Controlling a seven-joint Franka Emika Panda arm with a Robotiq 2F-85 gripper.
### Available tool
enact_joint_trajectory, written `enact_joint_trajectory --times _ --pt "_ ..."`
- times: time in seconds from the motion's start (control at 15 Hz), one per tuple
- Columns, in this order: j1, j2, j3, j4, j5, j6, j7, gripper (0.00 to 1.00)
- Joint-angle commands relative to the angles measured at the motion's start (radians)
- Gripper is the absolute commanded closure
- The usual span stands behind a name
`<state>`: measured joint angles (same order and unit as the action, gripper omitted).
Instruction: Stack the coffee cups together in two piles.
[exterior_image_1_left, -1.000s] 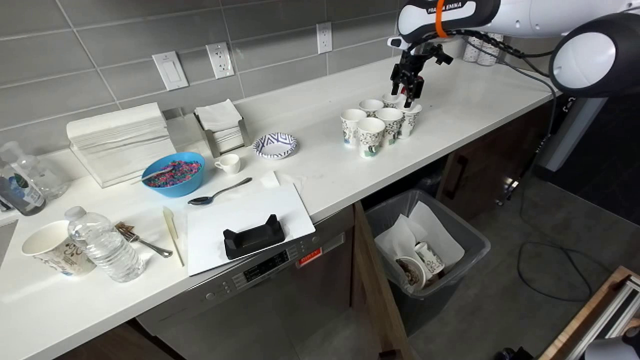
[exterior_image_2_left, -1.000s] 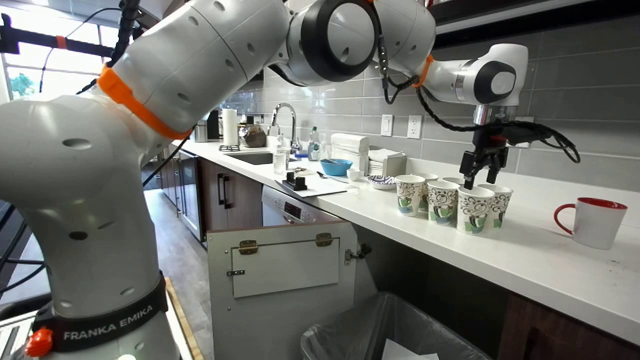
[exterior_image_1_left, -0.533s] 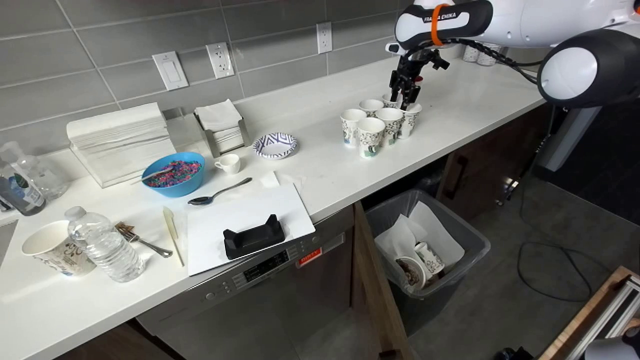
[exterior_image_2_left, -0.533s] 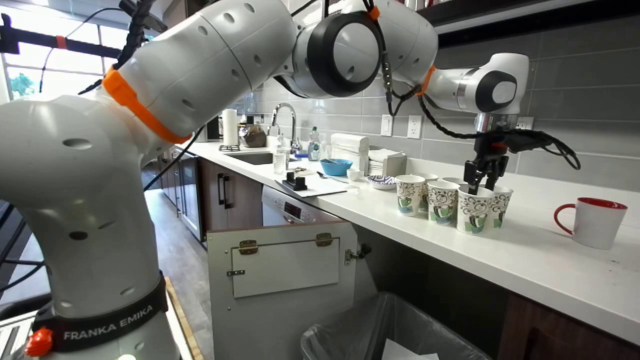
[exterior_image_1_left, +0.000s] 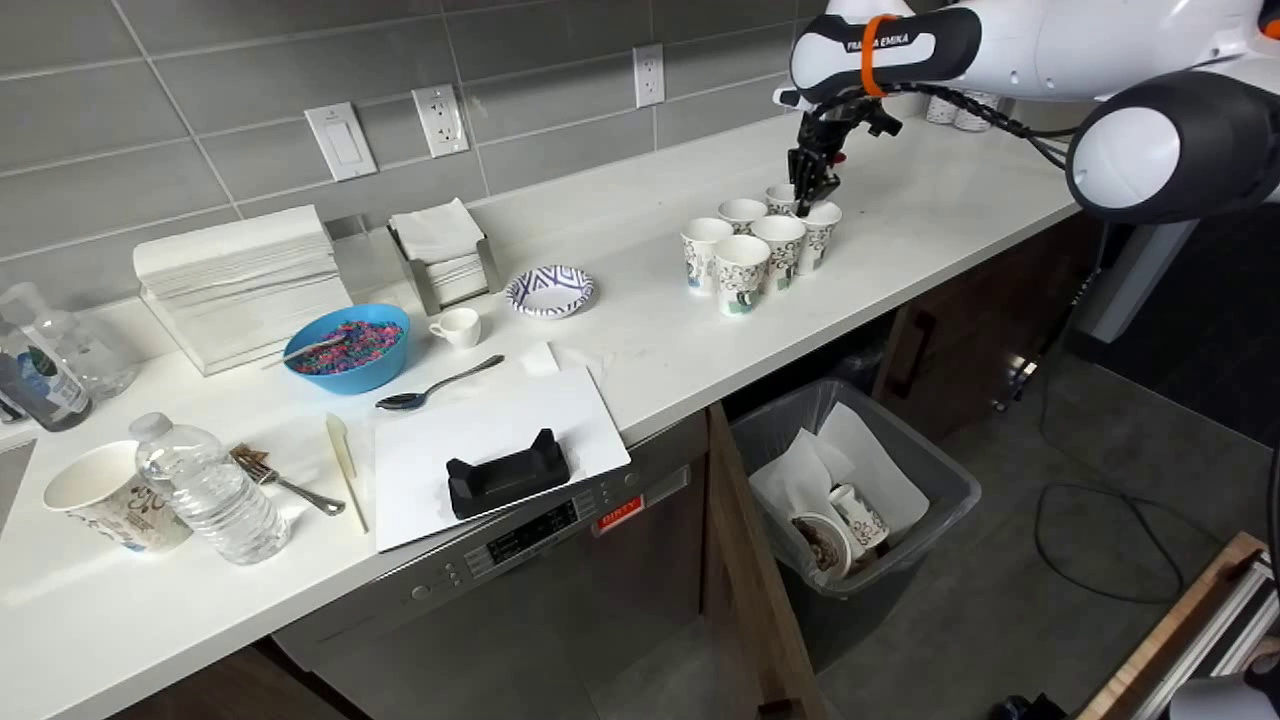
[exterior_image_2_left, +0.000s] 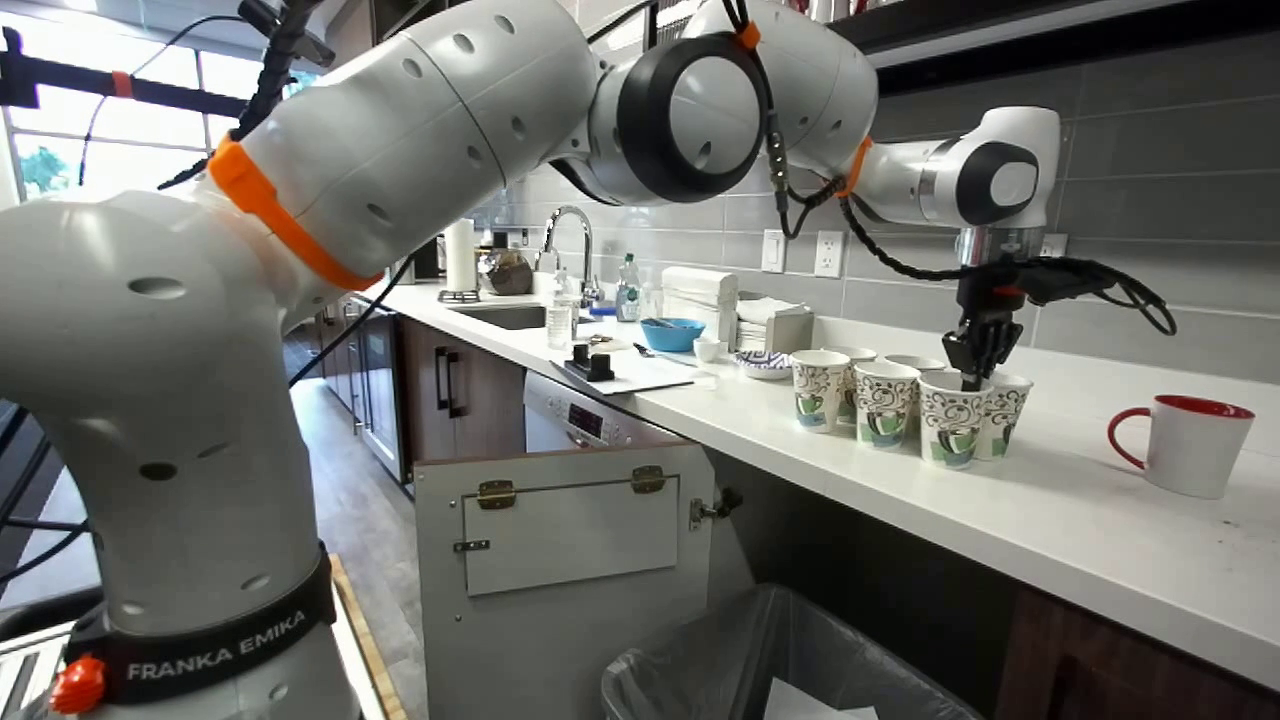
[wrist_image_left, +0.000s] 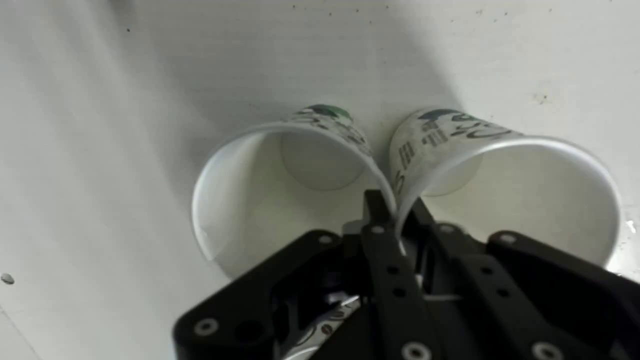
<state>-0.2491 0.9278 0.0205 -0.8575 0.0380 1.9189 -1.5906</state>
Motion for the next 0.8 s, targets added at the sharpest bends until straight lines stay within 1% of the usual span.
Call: enact_joint_trajectory --times 0.0,0.07,0.53,0.73 --pt "0.013 0.027 -0.027 0.061 -0.034 -0.041 0.018 1.0" --pt "0.012 0.024 -0.03 0.067 -0.038 -0.05 0.019 0.98" --pt "0.018 -0.006 -0.048 0.074 -0.083 -0.068 0.013 0.99" --pt "0.03 -0.04 -0.052 0.07 -0.099 -0.123 0.029 0.99"
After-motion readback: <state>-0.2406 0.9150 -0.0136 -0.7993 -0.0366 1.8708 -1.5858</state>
